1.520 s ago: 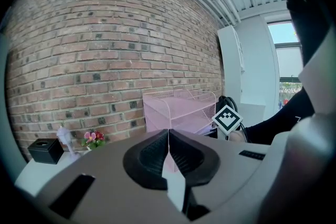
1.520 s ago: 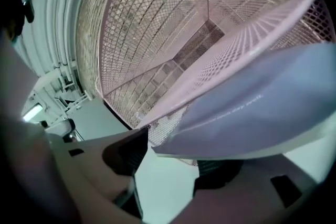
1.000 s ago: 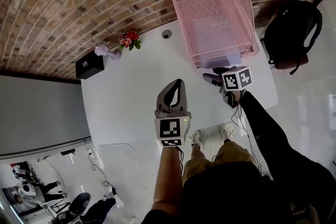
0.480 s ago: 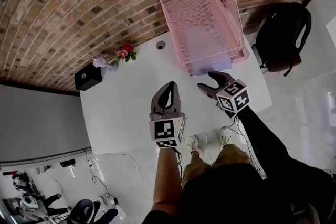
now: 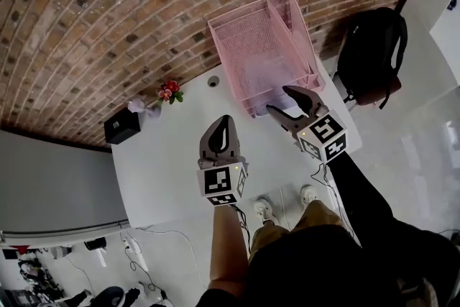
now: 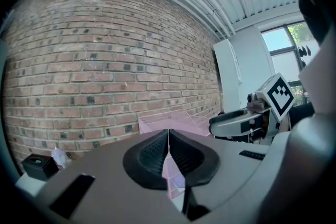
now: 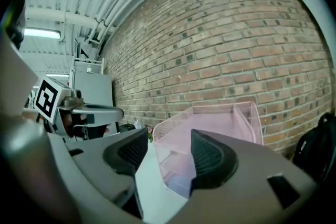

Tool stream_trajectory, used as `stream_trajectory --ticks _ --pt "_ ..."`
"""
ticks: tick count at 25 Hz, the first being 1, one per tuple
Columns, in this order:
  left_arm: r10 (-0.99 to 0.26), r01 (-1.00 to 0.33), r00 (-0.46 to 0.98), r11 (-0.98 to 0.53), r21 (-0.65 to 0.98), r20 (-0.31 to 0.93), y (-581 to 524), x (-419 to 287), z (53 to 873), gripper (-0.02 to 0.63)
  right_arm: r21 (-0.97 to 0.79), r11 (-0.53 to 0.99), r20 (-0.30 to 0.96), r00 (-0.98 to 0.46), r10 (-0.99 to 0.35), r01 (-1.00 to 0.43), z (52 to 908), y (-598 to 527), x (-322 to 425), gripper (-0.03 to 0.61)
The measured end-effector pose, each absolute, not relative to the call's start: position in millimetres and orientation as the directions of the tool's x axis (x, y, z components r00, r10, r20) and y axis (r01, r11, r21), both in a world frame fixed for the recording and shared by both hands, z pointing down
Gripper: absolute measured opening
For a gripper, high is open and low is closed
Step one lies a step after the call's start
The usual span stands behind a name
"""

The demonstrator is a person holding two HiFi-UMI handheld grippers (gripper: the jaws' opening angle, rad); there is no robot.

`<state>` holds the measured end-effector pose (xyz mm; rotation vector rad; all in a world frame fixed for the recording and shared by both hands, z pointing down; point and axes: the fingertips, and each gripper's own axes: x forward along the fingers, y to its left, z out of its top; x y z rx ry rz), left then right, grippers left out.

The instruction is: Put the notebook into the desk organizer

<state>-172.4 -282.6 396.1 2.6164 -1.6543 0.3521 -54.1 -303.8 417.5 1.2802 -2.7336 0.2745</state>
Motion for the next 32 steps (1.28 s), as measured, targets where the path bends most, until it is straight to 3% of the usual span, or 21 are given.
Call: stream_trajectory --ticks 4,5,7,32 --pt "-0.892 -0.892 0.417 -0.438 -0.109 0.175 -280 -168 380 0.017 -0.056 0.596 0.114 -0.598 -0.793 -0.801 389 -298 -43 0.196" --pt "-0.892 -0.891 0.419 -0.439 -0.112 0.169 -280 -166 376 0.017 -0.045 0.582 0.096 -0.583 -0.807 -0.812 383 -297 -39 0.161" --pt "-0.892 -0.889 0.423 -0.443 -0.117 0.16 -279 -163 370 0.017 -0.035 0.558 0.057 -0.559 -0.827 -0.829 370 -293 -31 0.023" --pt "-0.886 -0.874 0.45 -0.463 -0.146 0.115 -266 -152 340 0.017 0.013 0.536 -0.004 -0.536 -0.844 -0.844 335 -270 -19 0.02"
